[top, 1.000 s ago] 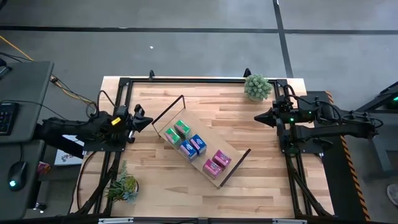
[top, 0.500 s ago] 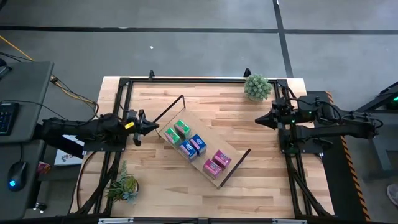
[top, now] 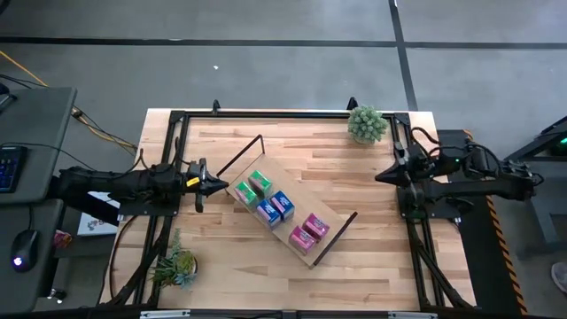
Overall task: Stack cereal on shelf
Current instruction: Return to Home Position
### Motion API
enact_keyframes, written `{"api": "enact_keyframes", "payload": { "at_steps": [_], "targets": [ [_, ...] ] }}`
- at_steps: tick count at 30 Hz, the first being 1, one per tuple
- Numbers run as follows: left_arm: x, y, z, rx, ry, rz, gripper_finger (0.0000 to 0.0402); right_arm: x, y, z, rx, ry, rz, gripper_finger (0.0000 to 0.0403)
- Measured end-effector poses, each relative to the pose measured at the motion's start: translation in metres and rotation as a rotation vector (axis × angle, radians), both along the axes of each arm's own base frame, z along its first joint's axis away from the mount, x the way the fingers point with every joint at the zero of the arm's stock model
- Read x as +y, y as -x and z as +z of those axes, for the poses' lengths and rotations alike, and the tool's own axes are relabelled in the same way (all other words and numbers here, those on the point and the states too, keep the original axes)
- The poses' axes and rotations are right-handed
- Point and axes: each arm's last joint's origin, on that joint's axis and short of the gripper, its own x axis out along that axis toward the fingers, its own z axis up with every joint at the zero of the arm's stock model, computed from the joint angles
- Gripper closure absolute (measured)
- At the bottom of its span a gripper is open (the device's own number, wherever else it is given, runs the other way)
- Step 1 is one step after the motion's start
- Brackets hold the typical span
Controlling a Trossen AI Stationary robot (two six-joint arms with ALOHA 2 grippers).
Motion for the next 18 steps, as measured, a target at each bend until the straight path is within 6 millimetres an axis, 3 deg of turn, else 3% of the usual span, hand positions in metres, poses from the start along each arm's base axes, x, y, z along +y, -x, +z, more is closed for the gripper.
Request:
{"api": "enact_keyframes", "payload": {
  "at_steps": [4, 9, 14, 18],
  "targets": [
    [0.0, 0.0, 0.0, 0.0, -0.003, -0.001, 0.0401, 0.001, 0.013, -0.01, -0.016, -0.005, 0.0, 0.0403],
    [0.0, 0.0, 0.0, 0.0, -0.003, -0.002, 0.0401, 0.001, 0.019, -0.047, -0.066, -0.054, -0.012, 0.0403],
    [0.0, 0.0, 0.0, 0.0, -0.002, -0.003, 0.0401, 0.0, 0.01, -0.085, -0.184, -0.047, -0.014, 0.0403],
    [0.0, 0.0, 0.0, -0.001, -0.002, -0.005, 0.0401, -0.001, -0.002, -0.099, -0.222, -0.043, -0.026, 0.0403]
  ]
}}
